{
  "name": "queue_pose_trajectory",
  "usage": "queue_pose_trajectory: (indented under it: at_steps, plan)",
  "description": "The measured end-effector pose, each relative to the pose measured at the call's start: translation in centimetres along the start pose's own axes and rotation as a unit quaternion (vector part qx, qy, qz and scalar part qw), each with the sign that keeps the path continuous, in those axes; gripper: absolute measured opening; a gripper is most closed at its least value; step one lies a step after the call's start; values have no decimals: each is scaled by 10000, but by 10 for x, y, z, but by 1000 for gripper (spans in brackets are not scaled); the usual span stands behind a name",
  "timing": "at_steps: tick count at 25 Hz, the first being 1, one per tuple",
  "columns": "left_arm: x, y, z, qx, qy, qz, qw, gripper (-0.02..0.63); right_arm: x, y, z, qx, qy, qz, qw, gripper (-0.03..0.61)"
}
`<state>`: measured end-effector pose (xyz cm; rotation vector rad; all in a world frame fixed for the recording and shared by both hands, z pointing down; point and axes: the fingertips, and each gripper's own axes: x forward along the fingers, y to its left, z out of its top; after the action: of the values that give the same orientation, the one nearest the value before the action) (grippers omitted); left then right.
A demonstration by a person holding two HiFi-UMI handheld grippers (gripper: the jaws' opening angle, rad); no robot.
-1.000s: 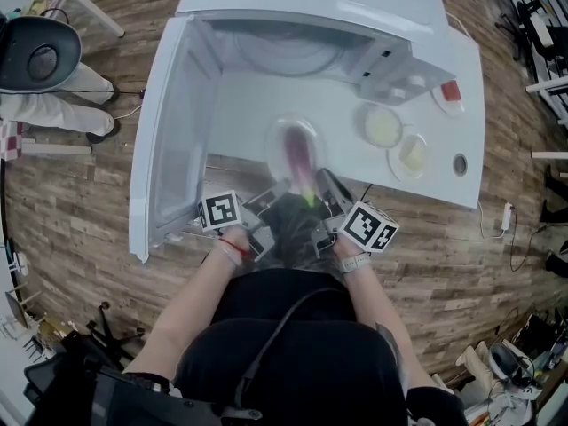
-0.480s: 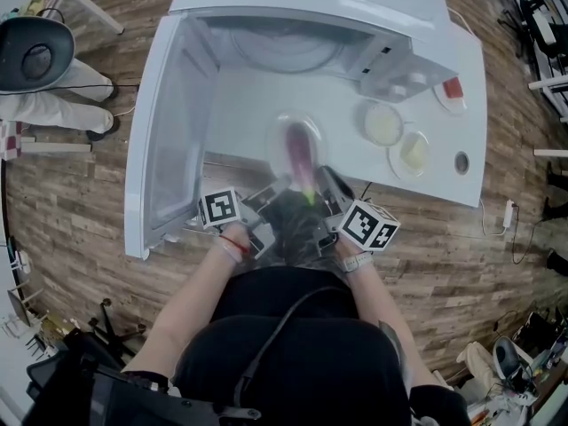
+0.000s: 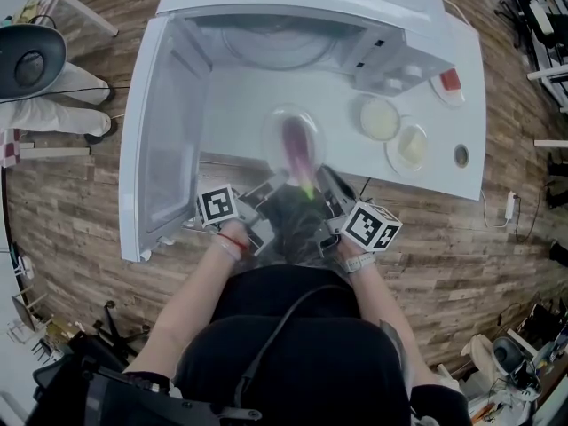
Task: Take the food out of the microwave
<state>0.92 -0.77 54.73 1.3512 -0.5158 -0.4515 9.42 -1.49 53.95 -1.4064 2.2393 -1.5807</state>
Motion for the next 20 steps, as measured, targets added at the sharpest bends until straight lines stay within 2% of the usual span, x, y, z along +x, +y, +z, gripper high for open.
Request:
queue_pose_trajectory:
  at_steps: [4, 12, 17, 18, 20]
  plan:
    - [2, -1, 2, -40, -68, -101, 9999, 41, 0, 0, -3, 226, 7, 132, 9997, 46]
    - [3, -1, 6, -258, -261, -230, 9991, 43, 3, -1, -1, 352, -10, 144, 9993, 46]
    - [4, -1, 8, -219, -249, -245, 9991, 45, 4, -1, 0, 371, -16, 144, 9992, 46]
    - [4, -1, 8, -199, -261, -230, 9992, 58, 4, -1, 0, 366, -14, 142, 9992, 46]
    - [5, -1, 8, -172, -244, -199, 9994, 139, 4, -1, 0, 357, -17, 141, 9993, 46]
